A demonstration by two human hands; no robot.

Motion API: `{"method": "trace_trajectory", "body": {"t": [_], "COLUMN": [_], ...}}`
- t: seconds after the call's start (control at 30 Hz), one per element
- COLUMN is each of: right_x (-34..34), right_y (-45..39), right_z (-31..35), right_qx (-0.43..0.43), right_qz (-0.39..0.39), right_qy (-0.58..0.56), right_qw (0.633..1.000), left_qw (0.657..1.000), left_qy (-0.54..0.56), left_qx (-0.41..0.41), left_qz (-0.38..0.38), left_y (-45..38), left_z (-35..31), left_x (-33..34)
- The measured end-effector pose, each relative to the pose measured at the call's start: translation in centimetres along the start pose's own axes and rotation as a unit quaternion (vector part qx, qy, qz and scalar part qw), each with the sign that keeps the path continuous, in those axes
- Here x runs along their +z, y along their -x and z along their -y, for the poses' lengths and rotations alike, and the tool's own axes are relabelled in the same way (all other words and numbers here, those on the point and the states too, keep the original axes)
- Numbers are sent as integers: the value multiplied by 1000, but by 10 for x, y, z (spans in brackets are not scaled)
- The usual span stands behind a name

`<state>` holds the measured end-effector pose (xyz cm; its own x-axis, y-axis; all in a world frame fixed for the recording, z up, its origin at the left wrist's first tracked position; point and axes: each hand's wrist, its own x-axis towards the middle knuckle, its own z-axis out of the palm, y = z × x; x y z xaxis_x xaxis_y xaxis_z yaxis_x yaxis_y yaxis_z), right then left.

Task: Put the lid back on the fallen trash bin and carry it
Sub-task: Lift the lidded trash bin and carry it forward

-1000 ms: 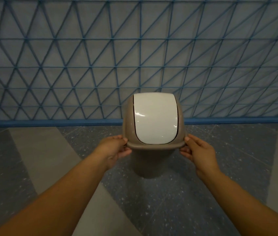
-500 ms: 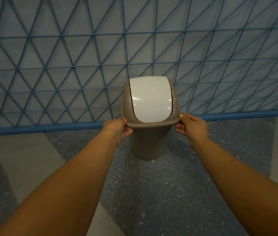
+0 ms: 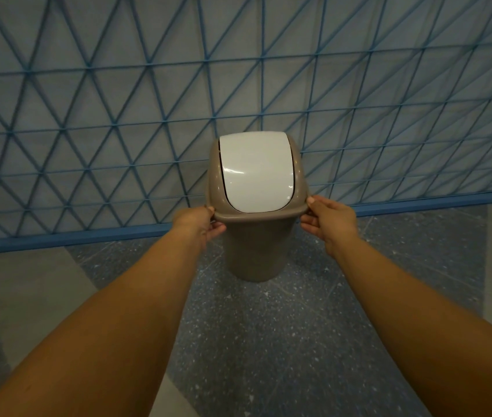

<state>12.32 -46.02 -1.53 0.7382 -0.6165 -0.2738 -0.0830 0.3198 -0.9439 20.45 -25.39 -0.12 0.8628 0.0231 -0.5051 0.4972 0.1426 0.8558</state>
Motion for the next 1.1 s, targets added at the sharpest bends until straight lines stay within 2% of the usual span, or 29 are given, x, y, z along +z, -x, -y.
{"method": "trace_trajectory", "body": {"t": [0.33, 0.5, 0.73, 1.1], "right_x": [3, 3, 3, 7], "right_y": [-5, -12, -5, -10], "right_z": [1, 19, 5, 10], "right_qx": [34, 46, 66, 52], "right_qz": [-6, 12, 10, 0], "right_qy": [-13, 43, -21, -2], "right_qw": [999, 998, 998, 999], "left_qw": [1000, 998, 998, 998], "left_qy": [25, 60, 54, 61], "left_qx": [-7, -9, -10, -13], "left_qz": [17, 27, 22, 15], "left_y": [7, 14, 1, -1], "left_z": [3, 16, 7, 4], "left_x": [-1, 1, 0, 4]}}
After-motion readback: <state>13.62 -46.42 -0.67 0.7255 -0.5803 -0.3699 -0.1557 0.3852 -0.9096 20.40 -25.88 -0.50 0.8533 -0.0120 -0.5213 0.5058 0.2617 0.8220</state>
